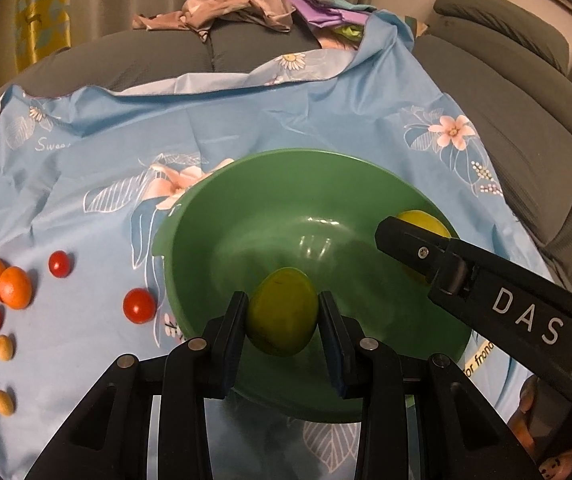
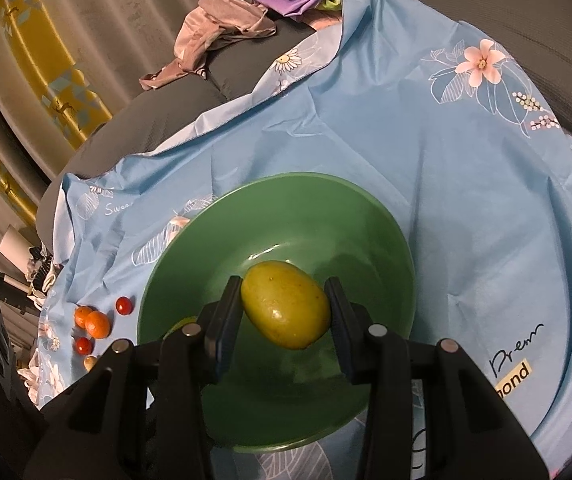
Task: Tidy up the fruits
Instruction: 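Carry the mango and apple over the green bowl and open both tools, then withdraw both tools from the bowl back toward the remaining fruits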
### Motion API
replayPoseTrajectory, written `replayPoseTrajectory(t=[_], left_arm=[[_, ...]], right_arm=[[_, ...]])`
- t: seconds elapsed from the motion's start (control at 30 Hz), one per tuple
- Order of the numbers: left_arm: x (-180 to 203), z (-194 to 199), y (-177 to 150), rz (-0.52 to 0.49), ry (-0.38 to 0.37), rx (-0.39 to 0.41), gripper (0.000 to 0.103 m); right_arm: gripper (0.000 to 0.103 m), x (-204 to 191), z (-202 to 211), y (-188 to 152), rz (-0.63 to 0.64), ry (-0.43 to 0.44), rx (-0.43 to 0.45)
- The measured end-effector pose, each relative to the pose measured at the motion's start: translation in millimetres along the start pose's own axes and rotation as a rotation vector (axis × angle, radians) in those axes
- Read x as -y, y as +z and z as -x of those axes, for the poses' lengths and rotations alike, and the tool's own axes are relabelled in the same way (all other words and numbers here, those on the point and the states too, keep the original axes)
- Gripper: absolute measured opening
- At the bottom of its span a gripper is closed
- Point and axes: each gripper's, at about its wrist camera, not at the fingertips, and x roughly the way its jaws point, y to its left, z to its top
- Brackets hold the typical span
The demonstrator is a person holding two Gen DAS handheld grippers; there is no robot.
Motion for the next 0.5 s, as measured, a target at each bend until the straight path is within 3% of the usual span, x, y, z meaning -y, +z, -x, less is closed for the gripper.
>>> replayPoseTrajectory(t=[0.4,0.5], left_arm=[[1.2,-3.6,0.0,-0.012,-0.002,-0.023,0.036],[-1.4,3.8,1.1,-0.009,-0.019,-0.003,0.036]], right_arm=[[0.044,0.0,-4.1,-2.0,0.003,-0.03,-0.011],[0.052,0.1,0.7,-1.1,-0.001,0.001,0.011]])
